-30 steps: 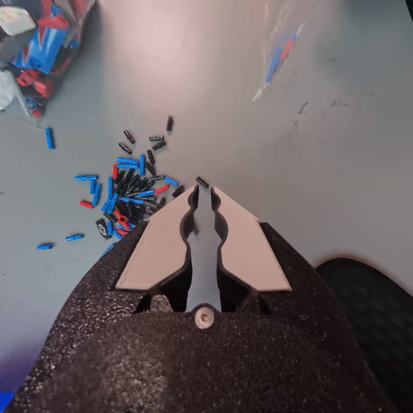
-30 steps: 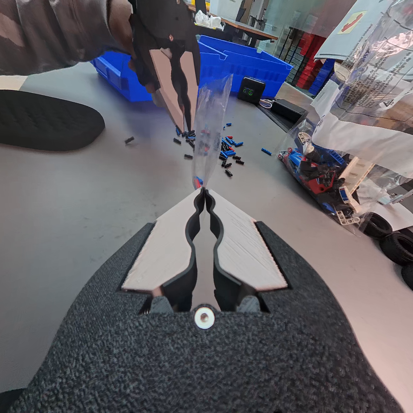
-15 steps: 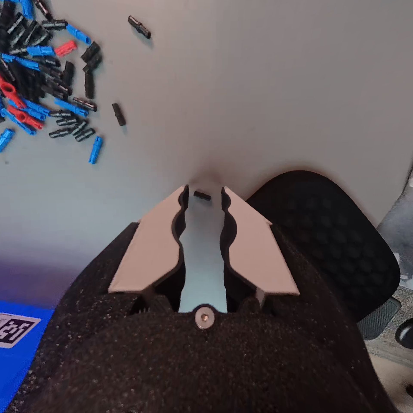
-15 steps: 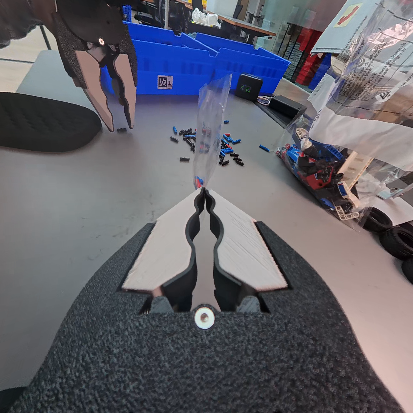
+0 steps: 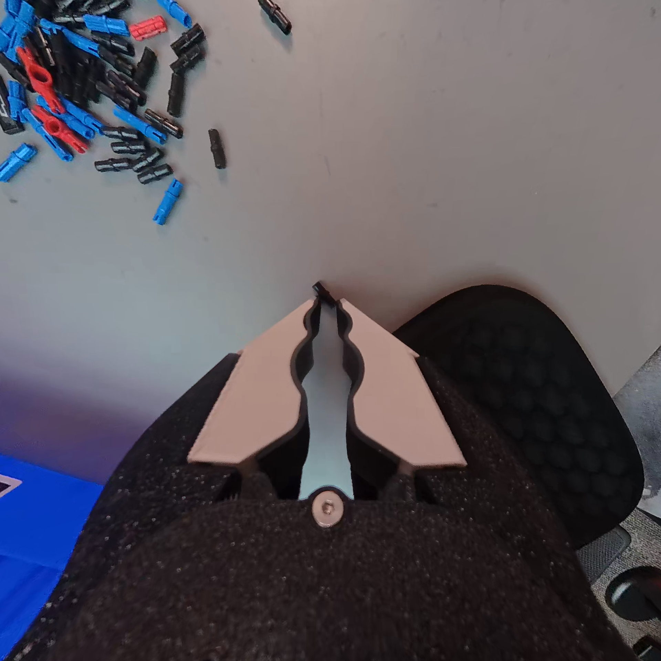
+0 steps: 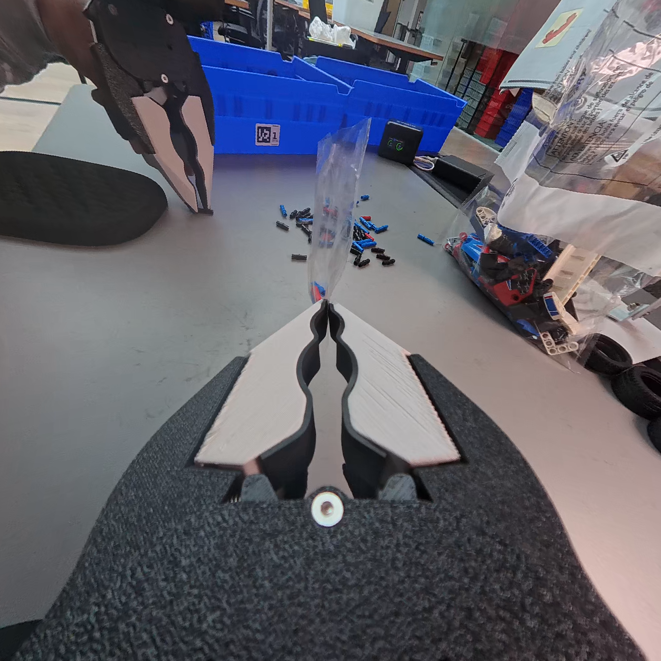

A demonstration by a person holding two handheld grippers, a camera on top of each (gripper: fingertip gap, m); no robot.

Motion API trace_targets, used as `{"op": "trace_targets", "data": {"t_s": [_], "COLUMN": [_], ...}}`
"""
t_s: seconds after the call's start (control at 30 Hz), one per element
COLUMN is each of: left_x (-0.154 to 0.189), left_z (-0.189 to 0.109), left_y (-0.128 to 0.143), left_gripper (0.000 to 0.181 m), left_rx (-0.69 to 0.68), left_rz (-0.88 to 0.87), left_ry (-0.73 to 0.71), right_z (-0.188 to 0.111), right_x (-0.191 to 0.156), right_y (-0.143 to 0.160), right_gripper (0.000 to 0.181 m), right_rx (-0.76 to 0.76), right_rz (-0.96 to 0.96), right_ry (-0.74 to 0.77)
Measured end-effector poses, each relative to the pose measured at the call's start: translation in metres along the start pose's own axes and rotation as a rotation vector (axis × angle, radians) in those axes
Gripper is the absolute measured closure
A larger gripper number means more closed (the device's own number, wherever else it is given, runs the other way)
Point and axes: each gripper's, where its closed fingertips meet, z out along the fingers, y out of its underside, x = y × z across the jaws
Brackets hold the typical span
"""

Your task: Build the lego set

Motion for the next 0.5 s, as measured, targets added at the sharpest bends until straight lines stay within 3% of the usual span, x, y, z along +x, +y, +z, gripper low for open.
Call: {"op": "trace_targets", "data": {"t_s": [0.03, 0.17, 0.33, 0.5], "left_x": [-0.001, -0.003, -0.002, 0.009], "left_z": [0.000, 0.002, -0.006, -0.036], "left_y": [-0.001, -0.011, -0.043, -0.101], "left_gripper": [0.173, 0.177, 0.177, 0.177], "left_rx": [0.007, 0.073, 0.217, 0.415], "left_rz": [0.005, -0.004, -0.002, 0.116], "left_ry": [-0.007, -0.002, 0.018, 0.036], "right_z": [0.000, 0.000, 0.001, 0.002], "right_x": [0.000, -0.001, -0.004, -0.009], "right_y": [0.000, -0.001, -0.001, -0.001], "right_gripper": [0.181, 0.181, 0.181, 0.181], "right_rx": [0.001, 0.002, -0.001, -0.001], "right_rz": [0.000, -0.006, -0.022, -0.044], "right_ry": [0.000, -0.003, -0.009, -0.025]}}
